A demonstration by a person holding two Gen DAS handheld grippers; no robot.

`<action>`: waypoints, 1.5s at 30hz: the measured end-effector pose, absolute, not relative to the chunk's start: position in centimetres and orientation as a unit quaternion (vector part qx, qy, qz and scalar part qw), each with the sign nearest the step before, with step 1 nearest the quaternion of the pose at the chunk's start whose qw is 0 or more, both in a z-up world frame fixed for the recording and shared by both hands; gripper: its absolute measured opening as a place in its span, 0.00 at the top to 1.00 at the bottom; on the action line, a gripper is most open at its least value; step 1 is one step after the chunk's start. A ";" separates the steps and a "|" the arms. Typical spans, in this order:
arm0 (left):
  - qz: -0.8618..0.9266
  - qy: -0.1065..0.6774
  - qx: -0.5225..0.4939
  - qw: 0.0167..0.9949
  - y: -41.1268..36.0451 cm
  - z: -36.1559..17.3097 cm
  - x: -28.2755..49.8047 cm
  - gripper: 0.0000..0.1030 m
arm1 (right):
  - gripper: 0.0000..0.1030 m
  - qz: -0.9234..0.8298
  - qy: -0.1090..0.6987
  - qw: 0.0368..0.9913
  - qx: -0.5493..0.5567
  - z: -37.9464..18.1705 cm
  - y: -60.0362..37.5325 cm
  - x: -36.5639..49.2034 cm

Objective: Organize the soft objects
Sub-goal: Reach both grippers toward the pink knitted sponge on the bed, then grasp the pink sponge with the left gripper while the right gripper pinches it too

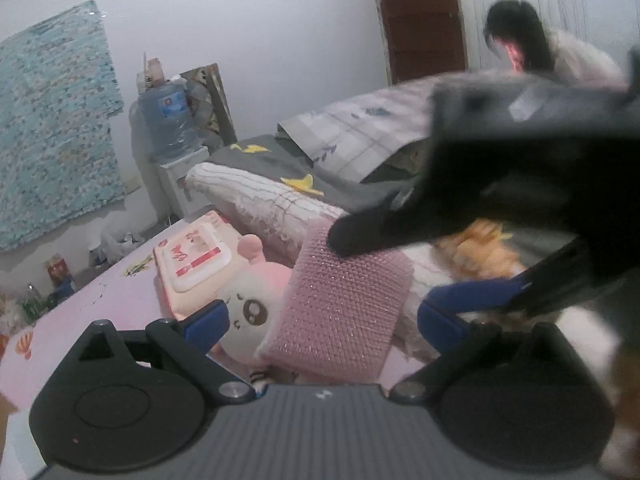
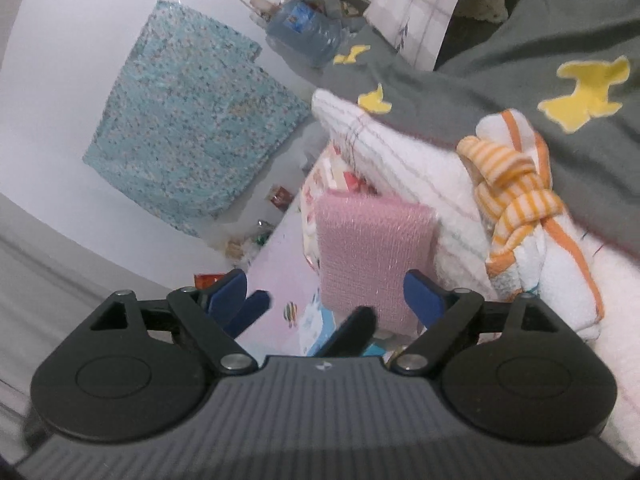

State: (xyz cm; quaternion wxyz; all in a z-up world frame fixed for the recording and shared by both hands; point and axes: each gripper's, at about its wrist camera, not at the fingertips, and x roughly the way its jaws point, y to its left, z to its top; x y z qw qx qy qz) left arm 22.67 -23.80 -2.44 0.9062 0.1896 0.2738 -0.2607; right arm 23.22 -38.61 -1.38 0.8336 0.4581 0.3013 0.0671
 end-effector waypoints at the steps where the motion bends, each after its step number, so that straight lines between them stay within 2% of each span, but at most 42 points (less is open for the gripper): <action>1: -0.262 0.275 0.199 0.904 -24.2 -2.7 23.0 0.01 | 0.16 0.065 0.300 0.832 0.462 -1.3 -38.9 22.9; 10: -0.262 0.275 0.303 0.874 -28.4 -5.2 24.5 0.01 | 0.16 0.088 0.277 0.817 0.498 -1.4 -40.8 22.5; 13: -0.244 0.282 0.310 0.875 -28.8 -5.8 25.2 0.01 | 0.16 0.094 0.276 0.814 0.503 -1.6 -40.9 22.3; 17: -0.235 0.313 0.280 0.876 -28.3 -6.0 26.8 0.06 | 0.16 0.104 0.267 0.812 0.509 -1.3 -41.2 21.9; 20: -0.230 0.310 0.274 0.881 -27.9 -5.4 26.8 0.21 | 0.16 0.114 0.261 0.808 0.515 -1.0 -41.4 21.6; 21: -0.230 0.312 0.269 0.882 -27.7 -5.1 26.8 0.22 | 0.16 0.118 0.259 0.807 0.517 -0.9 -41.4 21.5; 27: -0.240 0.376 0.167 0.879 -25.2 -3.1 27.5 0.26 | 0.15 0.127 0.256 0.802 0.525 -0.6 -41.2 20.7; 33: -0.246 0.388 0.115 0.880 -21.7 0.0 24.9 0.26 | 0.16 0.138 0.249 0.804 0.522 -0.1 -40.6 19.4; 41: -0.292 0.354 0.113 0.882 -18.2 4.5 18.2 0.26 | 0.29 0.192 0.260 0.800 0.505 0.9 -37.3 17.7; 43: -0.294 0.345 0.119 0.883 -17.4 5.6 16.7 0.26 | 0.36 0.205 0.255 0.806 0.493 2.1 -36.3 16.9; 45: -0.290 0.341 0.119 0.886 -16.4 6.5 15.7 0.26 | 0.51 0.229 0.249 0.812 0.475 3.6 -35.1 16.2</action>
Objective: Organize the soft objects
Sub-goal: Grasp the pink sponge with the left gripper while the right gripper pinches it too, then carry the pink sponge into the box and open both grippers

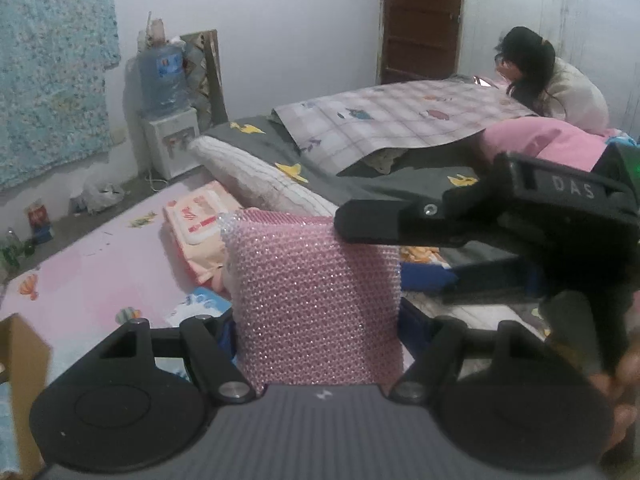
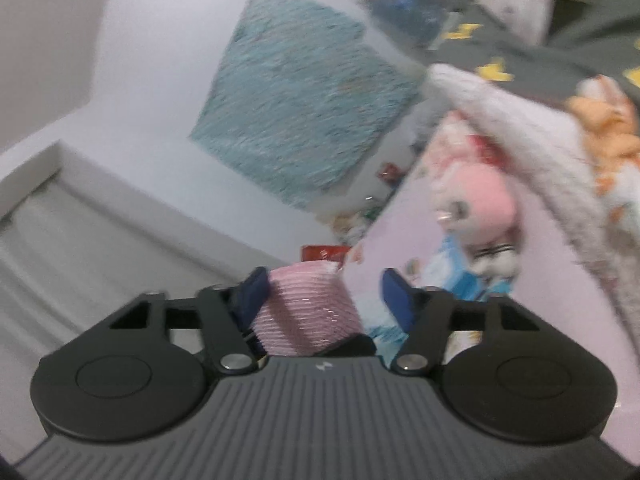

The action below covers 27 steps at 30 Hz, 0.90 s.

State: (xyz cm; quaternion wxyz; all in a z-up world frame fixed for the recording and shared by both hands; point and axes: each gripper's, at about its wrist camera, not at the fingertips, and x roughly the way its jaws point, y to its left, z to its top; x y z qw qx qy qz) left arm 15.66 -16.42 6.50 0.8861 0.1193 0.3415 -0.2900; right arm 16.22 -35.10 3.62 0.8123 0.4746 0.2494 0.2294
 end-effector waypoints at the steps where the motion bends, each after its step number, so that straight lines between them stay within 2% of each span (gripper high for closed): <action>1: -0.290 0.342 0.117 0.886 -15.8 6.9 15.4 0.26 | 0.54 0.243 0.247 0.817 0.462 4.4 -34.4 15.9; 3: -0.289 0.346 0.106 0.887 -14.1 7.6 14.8 0.26 | 0.60 0.265 0.252 0.824 0.434 6.0 -32.8 15.5; 15: -0.206 0.363 0.055 0.907 0.5 10.3 12.5 0.26 | 0.66 0.402 0.333 0.781 0.342 11.1 -17.3 19.6; 19: -0.155 0.378 0.027 0.912 6.3 10.3 13.4 0.26 | 0.66 0.432 0.376 0.751 0.328 11.9 -10.4 22.5; 22: -0.128 0.388 0.006 0.913 10.3 9.9 14.4 0.26 | 0.61 0.448 0.416 0.720 0.329 11.8 -5.8 25.0; 27: -0.088 0.400 -0.003 0.912 15.4 8.3 16.8 0.26 | 0.63 0.444 0.470 0.693 0.319 10.3 0.3 29.5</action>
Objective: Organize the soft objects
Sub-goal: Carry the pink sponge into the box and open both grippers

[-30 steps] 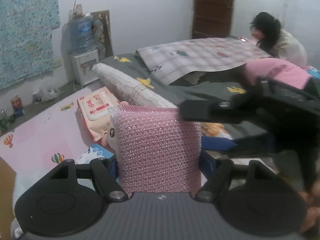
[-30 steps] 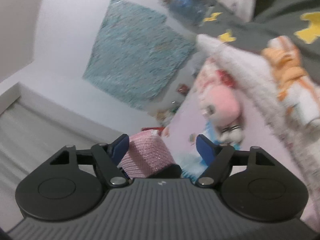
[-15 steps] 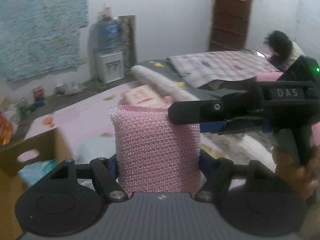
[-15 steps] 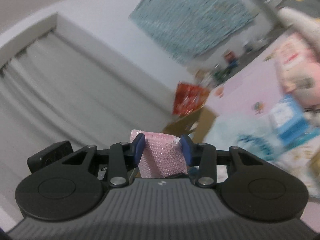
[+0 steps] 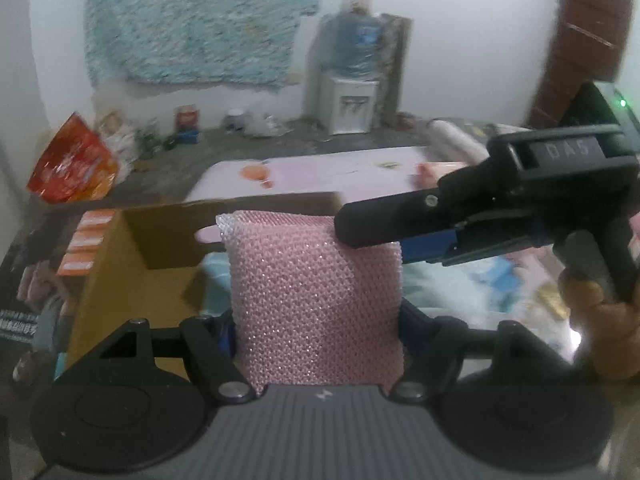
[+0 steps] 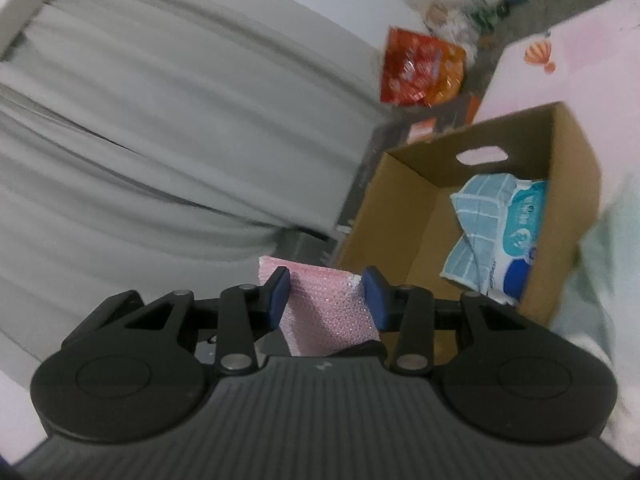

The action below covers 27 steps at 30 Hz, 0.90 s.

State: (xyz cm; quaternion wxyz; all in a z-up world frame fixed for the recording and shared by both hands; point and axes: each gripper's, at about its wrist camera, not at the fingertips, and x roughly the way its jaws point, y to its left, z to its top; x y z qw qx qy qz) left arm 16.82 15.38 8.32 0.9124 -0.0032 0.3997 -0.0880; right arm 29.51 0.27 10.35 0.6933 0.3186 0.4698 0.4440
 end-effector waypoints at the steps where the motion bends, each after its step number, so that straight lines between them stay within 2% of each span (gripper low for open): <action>1: -0.082 0.403 -0.009 0.911 16.3 8.0 17.4 0.26 | 0.64 0.439 0.476 0.695 0.312 10.1 1.3 30.2; 8: -0.037 0.437 -0.039 0.898 22.4 4.5 23.3 0.23 | 0.67 0.394 0.519 0.701 0.290 7.5 8.2 35.5; 14: 0.026 0.450 -0.041 0.892 25.2 2.5 26.9 0.16 | 0.72 0.343 0.546 0.694 0.321 2.3 12.2 40.8; 25: 0.053 0.461 -0.022 0.885 25.2 -0.1 28.7 0.15 | 0.72 0.243 0.586 0.703 0.321 -5.2 14.3 43.7; 27: 0.048 0.461 -0.023 0.886 24.9 0.1 28.7 0.15 | 0.69 0.237 0.585 0.705 0.324 -5.9 14.5 43.9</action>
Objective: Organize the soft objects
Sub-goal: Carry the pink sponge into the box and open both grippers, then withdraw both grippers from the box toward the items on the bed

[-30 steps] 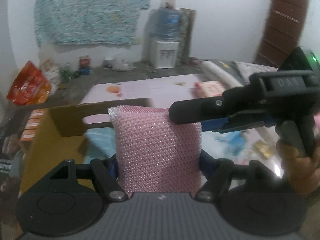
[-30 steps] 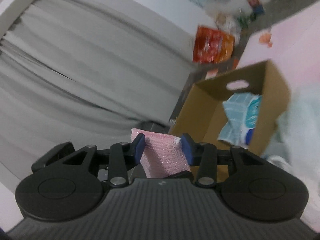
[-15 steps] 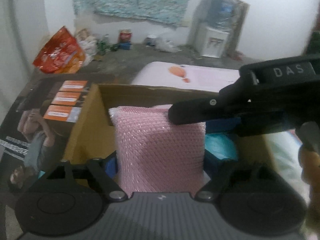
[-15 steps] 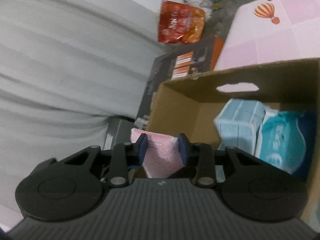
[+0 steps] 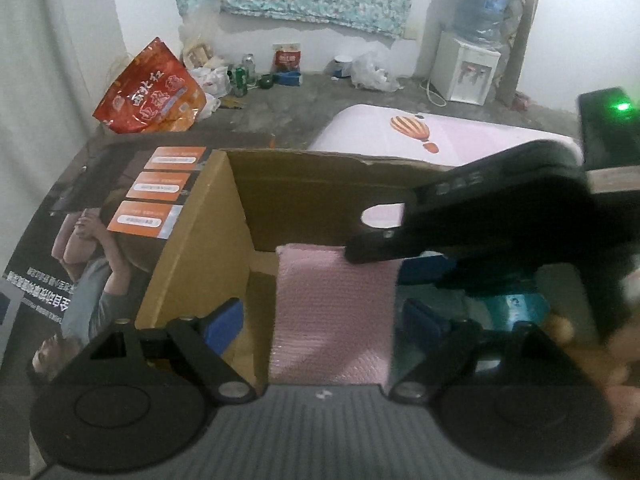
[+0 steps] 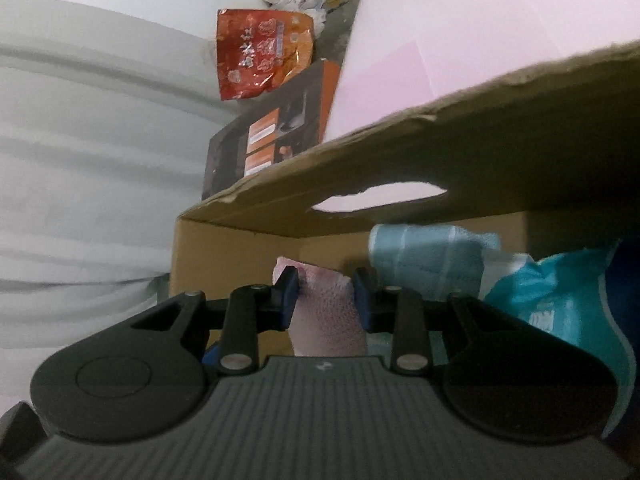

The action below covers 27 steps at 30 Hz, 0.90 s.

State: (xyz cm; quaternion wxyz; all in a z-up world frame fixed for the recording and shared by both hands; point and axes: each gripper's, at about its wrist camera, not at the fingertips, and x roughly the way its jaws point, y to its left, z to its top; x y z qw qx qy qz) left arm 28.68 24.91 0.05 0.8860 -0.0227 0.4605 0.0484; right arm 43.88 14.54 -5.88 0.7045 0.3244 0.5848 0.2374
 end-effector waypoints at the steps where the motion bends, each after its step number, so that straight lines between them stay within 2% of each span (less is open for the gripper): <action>1: 0.047 0.459 -0.022 0.887 24.9 0.1 28.7 0.15 | 0.69 0.236 0.586 0.702 0.329 -6.1 14.6 43.9; 4: 0.046 0.451 -0.015 0.891 24.4 0.6 28.4 0.15 | 0.66 0.234 0.577 0.699 0.351 -6.0 14.3 43.7; 8: 0.043 0.438 -0.011 0.898 24.1 1.7 27.8 0.12 | 0.53 0.240 0.550 0.716 0.357 -4.1 13.4 43.5; 14: 0.044 0.417 -0.027 0.907 23.9 3.9 26.0 0.12 | 0.52 0.261 0.517 0.727 0.368 0.1 11.0 42.2; 19: 0.036 0.379 -0.024 0.924 22.9 7.5 22.3 0.12 | 0.50 0.309 0.473 0.748 0.349 6.1 7.4 39.4; 25: -0.007 0.338 -0.022 0.941 19.0 11.7 15.6 0.11 | 0.44 0.356 0.415 0.783 0.296 13.1 -0.8 32.2; 27: -0.027 0.321 -0.024 0.946 17.2 12.4 12.8 0.08 | 0.40 0.354 0.403 0.795 0.284 14.3 -4.7 28.9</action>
